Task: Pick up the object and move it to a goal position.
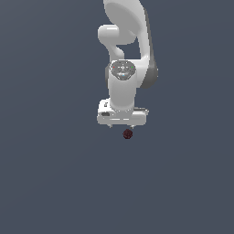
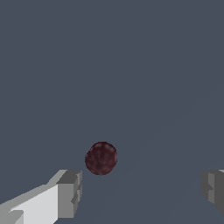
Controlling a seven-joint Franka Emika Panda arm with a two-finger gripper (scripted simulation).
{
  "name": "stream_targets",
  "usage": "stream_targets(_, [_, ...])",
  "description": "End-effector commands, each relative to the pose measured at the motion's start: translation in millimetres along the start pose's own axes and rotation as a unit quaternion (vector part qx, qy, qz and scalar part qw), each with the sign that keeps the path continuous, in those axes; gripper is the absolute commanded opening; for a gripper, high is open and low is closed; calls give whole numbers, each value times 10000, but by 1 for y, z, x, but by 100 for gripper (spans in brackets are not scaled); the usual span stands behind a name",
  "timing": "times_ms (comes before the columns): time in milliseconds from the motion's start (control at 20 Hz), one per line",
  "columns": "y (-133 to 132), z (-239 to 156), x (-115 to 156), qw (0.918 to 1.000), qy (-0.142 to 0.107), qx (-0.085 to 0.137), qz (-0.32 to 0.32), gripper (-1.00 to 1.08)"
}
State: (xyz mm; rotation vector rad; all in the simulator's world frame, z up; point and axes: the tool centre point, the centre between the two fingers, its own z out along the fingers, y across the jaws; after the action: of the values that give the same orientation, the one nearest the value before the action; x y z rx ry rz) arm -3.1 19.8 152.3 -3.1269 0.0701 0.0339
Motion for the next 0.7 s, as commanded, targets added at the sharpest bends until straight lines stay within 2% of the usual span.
stream_targets(0, [-2, 4, -1, 9999, 3, 0, 135, 100])
stream_targets(350, [-11, 19, -7, 9973, 21, -2, 735, 100])
stream_targets(650, [-20, 36, -15, 9896, 45, -7, 1438, 100])
